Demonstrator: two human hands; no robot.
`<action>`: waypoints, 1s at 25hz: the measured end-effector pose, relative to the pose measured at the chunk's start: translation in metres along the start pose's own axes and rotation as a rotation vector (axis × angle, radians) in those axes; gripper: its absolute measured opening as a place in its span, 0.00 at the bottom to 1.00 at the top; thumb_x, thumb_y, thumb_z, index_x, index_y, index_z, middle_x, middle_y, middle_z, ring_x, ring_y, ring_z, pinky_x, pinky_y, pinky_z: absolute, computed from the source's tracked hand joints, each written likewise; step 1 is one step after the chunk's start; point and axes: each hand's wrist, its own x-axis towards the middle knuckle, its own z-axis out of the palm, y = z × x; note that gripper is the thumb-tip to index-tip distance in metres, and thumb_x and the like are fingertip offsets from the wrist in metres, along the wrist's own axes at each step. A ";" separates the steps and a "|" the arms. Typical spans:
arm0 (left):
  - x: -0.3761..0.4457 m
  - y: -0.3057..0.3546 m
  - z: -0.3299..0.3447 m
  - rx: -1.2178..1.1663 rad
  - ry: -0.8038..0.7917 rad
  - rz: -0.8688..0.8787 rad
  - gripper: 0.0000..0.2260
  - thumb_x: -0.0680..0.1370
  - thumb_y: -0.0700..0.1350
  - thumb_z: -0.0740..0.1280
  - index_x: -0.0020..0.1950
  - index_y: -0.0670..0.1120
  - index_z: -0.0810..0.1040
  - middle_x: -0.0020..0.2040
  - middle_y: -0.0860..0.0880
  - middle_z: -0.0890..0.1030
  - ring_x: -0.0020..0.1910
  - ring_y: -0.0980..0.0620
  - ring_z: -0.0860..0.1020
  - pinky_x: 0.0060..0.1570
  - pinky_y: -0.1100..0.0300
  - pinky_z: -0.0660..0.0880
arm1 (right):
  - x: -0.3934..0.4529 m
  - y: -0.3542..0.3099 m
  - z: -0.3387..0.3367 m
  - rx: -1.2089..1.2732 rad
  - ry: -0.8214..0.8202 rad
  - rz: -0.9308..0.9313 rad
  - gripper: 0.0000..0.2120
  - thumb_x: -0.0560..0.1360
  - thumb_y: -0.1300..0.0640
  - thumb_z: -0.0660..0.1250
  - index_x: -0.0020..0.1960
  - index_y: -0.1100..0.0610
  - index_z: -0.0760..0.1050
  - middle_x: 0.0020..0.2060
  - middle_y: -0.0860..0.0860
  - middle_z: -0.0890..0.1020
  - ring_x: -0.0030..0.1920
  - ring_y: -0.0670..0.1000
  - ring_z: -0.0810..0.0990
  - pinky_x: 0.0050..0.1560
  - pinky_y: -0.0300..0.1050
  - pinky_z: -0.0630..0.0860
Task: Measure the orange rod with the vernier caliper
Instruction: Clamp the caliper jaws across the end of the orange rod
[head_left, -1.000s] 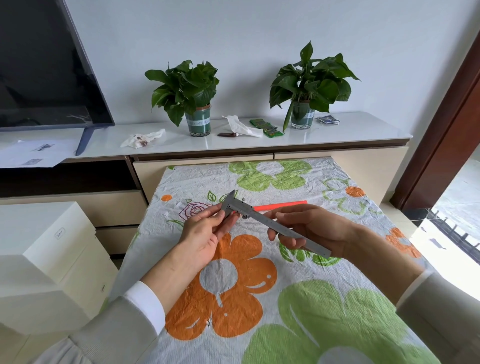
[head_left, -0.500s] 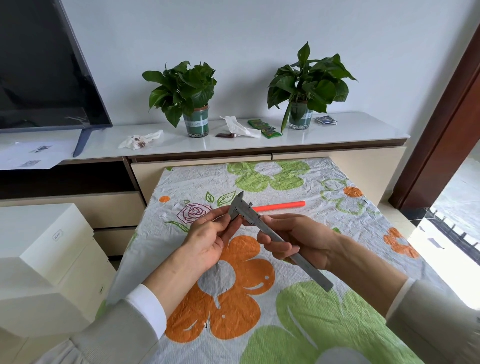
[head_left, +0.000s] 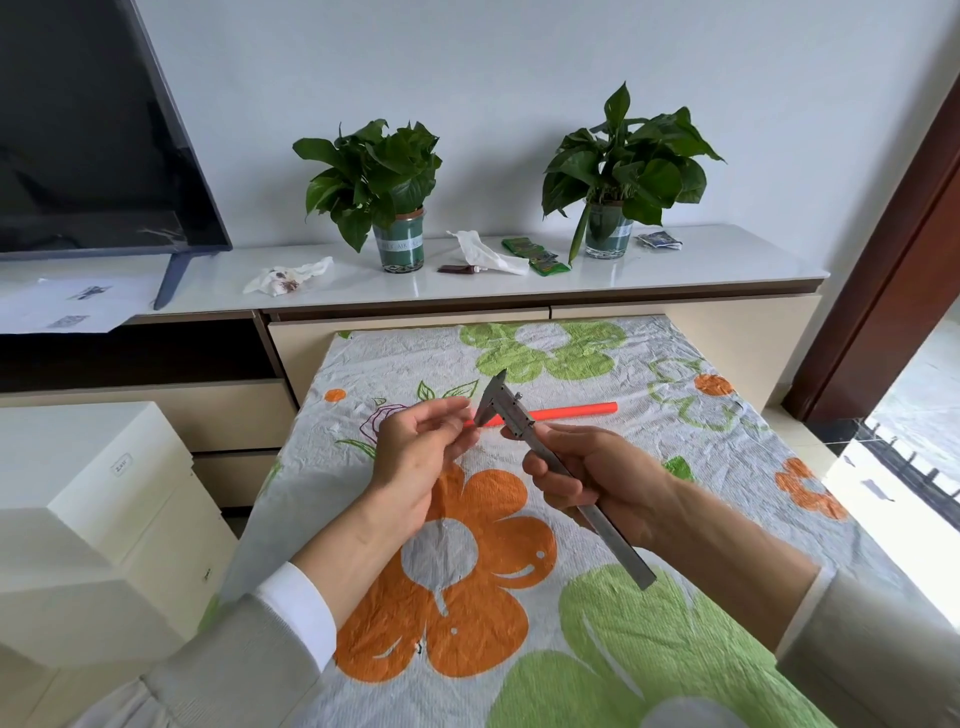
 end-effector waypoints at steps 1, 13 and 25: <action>0.000 0.001 -0.002 0.184 0.011 0.111 0.13 0.80 0.28 0.65 0.59 0.38 0.83 0.57 0.39 0.85 0.55 0.44 0.85 0.54 0.56 0.83 | 0.000 0.000 0.000 -0.017 0.027 -0.022 0.20 0.85 0.60 0.58 0.73 0.70 0.67 0.34 0.57 0.74 0.22 0.46 0.67 0.18 0.35 0.61; 0.023 -0.025 -0.008 1.482 -0.427 0.462 0.32 0.84 0.57 0.55 0.84 0.47 0.49 0.84 0.50 0.45 0.82 0.47 0.39 0.80 0.41 0.45 | -0.001 -0.008 -0.008 -0.001 0.280 -0.100 0.13 0.84 0.61 0.60 0.64 0.68 0.74 0.32 0.57 0.74 0.21 0.47 0.69 0.18 0.35 0.61; 0.021 -0.023 -0.010 1.521 -0.462 0.476 0.31 0.84 0.61 0.52 0.83 0.47 0.54 0.84 0.47 0.52 0.83 0.47 0.49 0.80 0.46 0.48 | -0.002 -0.013 -0.007 -0.010 0.315 -0.121 0.10 0.84 0.63 0.60 0.61 0.68 0.73 0.33 0.58 0.72 0.21 0.47 0.69 0.17 0.35 0.62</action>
